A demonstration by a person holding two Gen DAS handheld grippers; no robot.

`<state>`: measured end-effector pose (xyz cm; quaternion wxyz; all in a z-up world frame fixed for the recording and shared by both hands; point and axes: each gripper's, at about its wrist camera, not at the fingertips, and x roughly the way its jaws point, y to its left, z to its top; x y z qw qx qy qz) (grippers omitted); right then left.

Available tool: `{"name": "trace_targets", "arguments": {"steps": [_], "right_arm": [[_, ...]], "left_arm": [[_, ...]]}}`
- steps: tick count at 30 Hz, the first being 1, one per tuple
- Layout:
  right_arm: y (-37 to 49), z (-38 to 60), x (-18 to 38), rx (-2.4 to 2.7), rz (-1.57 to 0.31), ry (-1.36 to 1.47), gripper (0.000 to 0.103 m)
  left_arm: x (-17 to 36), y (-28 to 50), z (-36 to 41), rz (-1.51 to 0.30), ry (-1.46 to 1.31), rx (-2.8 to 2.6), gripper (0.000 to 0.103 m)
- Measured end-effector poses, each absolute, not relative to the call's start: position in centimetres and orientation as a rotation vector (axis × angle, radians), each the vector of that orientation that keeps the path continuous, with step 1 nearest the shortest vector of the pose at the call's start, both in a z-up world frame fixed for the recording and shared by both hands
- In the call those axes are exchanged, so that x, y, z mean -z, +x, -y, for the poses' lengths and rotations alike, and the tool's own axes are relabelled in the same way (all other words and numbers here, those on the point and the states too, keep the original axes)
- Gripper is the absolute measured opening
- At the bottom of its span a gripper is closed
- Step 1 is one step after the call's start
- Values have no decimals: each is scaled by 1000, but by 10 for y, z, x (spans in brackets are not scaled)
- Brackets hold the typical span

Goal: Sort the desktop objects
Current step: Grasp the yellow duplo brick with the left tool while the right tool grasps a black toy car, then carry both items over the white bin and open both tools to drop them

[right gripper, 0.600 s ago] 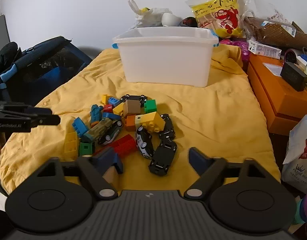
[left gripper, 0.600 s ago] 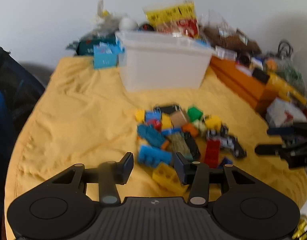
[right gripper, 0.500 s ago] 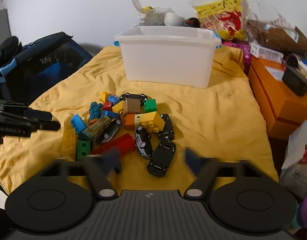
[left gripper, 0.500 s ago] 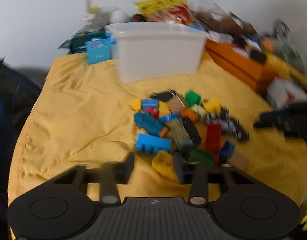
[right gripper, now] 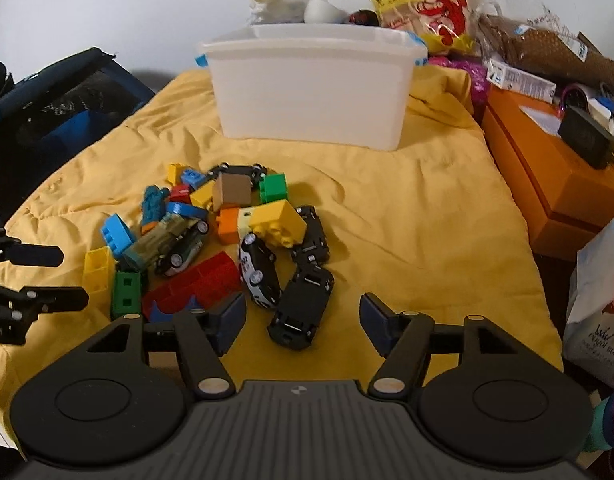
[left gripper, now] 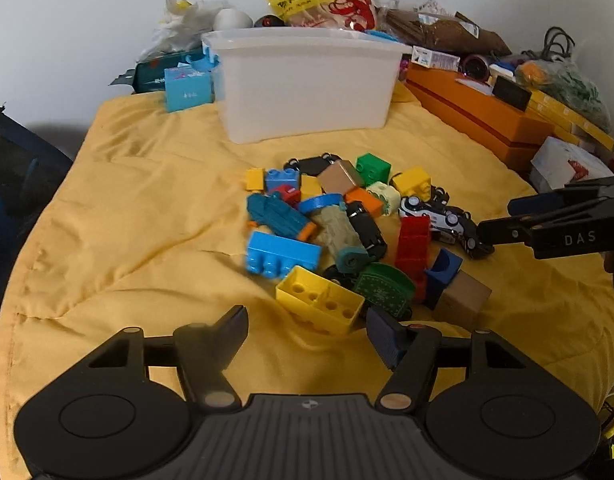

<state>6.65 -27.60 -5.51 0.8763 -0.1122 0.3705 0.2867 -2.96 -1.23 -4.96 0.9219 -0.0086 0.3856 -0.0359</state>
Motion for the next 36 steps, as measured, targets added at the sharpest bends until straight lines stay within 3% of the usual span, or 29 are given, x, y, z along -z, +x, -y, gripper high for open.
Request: {"name": "trace_targets", "arguments": {"steps": [13,15,19,24,27,36], "right_arm": [[75,273,58,-592,-801,-231,72],[79,270,61,-576,-810,-239,72],[85,269,66,-541,-826,-221,60],[86,263,74,-551,-852,-234,58],[88,265,80,-555,-881,-212,34],[83,289,48,-546,-799,-134,33]], "left_arm": [[64,0,10,-798,-15,41,68],[64,-1,10,-793,-2,69,56],[61,-4,12,-786,12,76,54],[55,-5,11,-774,13,77,54],[48,-5,9,-762,10,76,54],[10,-1,-9,-698,-63,-7,54]]}}
